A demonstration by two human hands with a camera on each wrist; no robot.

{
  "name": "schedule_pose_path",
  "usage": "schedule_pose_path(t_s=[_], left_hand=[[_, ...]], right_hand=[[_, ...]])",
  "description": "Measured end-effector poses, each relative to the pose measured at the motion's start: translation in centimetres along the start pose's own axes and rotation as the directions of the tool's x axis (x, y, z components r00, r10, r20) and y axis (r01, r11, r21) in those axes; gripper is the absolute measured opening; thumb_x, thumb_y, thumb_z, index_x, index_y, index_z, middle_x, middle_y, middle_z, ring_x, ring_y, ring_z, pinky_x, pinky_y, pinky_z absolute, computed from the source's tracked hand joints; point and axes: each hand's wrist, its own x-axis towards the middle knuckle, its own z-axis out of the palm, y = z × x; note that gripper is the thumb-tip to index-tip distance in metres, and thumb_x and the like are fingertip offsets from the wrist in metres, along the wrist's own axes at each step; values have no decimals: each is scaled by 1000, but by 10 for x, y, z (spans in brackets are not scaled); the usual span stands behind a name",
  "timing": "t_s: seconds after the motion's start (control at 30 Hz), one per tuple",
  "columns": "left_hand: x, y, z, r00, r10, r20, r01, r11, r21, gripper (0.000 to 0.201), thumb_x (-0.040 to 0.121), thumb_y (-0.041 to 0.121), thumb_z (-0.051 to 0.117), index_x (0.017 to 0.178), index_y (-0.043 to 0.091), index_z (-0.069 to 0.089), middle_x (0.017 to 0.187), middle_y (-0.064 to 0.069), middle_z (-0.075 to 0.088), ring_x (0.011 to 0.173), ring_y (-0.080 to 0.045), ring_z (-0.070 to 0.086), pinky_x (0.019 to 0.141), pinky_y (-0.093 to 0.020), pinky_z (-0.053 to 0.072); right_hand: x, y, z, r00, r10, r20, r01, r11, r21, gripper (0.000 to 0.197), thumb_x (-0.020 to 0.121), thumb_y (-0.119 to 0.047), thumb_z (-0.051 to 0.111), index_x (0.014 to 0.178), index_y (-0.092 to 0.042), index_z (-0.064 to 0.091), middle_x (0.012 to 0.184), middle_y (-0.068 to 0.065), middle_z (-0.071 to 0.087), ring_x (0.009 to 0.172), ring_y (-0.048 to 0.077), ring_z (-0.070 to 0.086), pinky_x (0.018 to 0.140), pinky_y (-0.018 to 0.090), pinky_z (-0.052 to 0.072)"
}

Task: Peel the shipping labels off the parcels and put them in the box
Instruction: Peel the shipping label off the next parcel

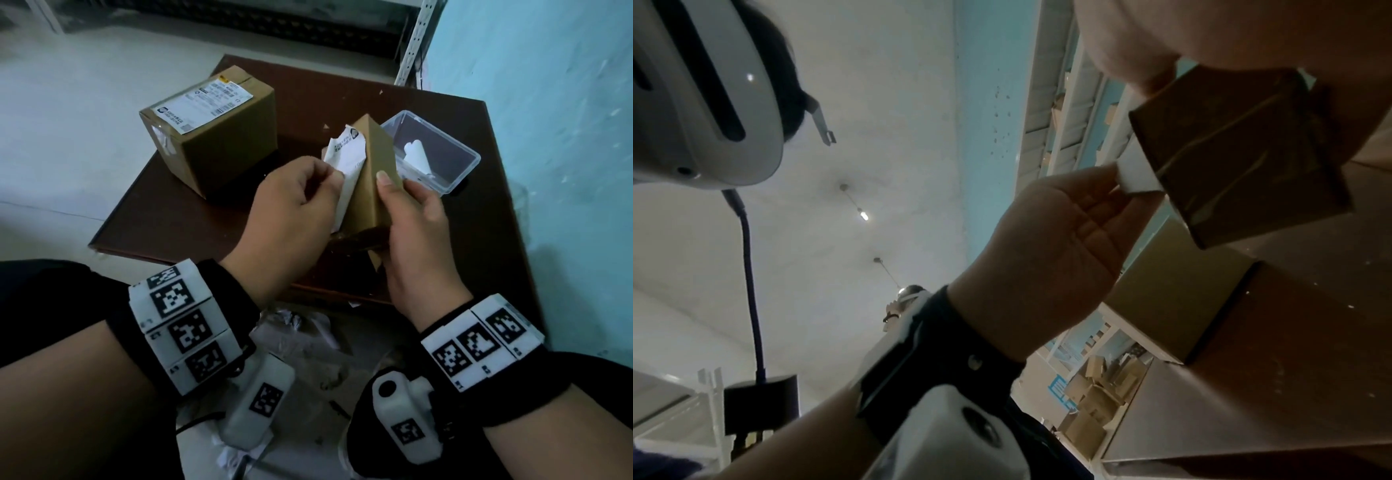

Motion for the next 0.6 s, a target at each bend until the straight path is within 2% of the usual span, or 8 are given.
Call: schedule_pose_path(t_s=[0.07,0.13,0.17,0.27,0.33,0.47,0.6], left_hand=[[-2,0,2,1000,30,1,-30,999,-21,23,104,37,63,93,22,77,80,2,74,75,-14,69,72,-40,58],[-4,0,2,998,67,-13,-66,998,21,13,97,34,74,102,23,79,85,10,76,78,-13,73,74,-37,61],[-4,-1,1,996,82,-26,-81,996,38,16,95,33,78,106,22,80,90,12,76,81,-12,74,76,-36,62],[-4,-1,-1,993,114,-28,-112,992,49,13,94,28,78,104,20,81,90,15,75,83,-2,72,75,-24,60],[-4,0,-2,993,119,1,-119,992,44,10,94,27,78,101,20,81,88,15,75,82,-1,72,73,-18,58],[-5,-4,0,986,166,-3,-166,985,52,10,92,24,80,99,17,83,90,8,78,84,-2,72,77,-23,59],[-6,-5,3,978,209,-27,-207,976,65,13,94,23,78,101,14,84,93,7,79,87,0,72,79,-25,60]], right_hand=[[-3,1,0,1000,-25,1,25,1000,-7,71,89,-47,80,150,-31,46,127,0,70,114,19,74,102,48,61],[-7,3,0,997,-74,18,74,996,-41,58,99,-38,76,146,-30,42,121,-6,70,113,11,73,104,43,60],[-8,4,1,995,-90,40,92,994,-52,54,101,-35,75,143,-30,41,122,-5,71,113,10,73,105,42,60],[-7,5,1,993,-92,76,97,993,-64,52,100,-35,76,139,-27,43,129,2,70,115,14,73,105,47,60],[-4,4,1,995,-80,63,84,994,-64,50,100,-37,75,139,-28,44,131,2,68,117,17,72,104,49,60],[-3,4,3,997,-66,47,68,997,-43,35,110,-35,60,138,-27,40,133,5,63,121,22,69,106,54,58],[-6,1,4,997,-69,39,71,996,-48,27,112,-34,55,134,-29,39,130,5,61,117,19,68,105,52,59]])
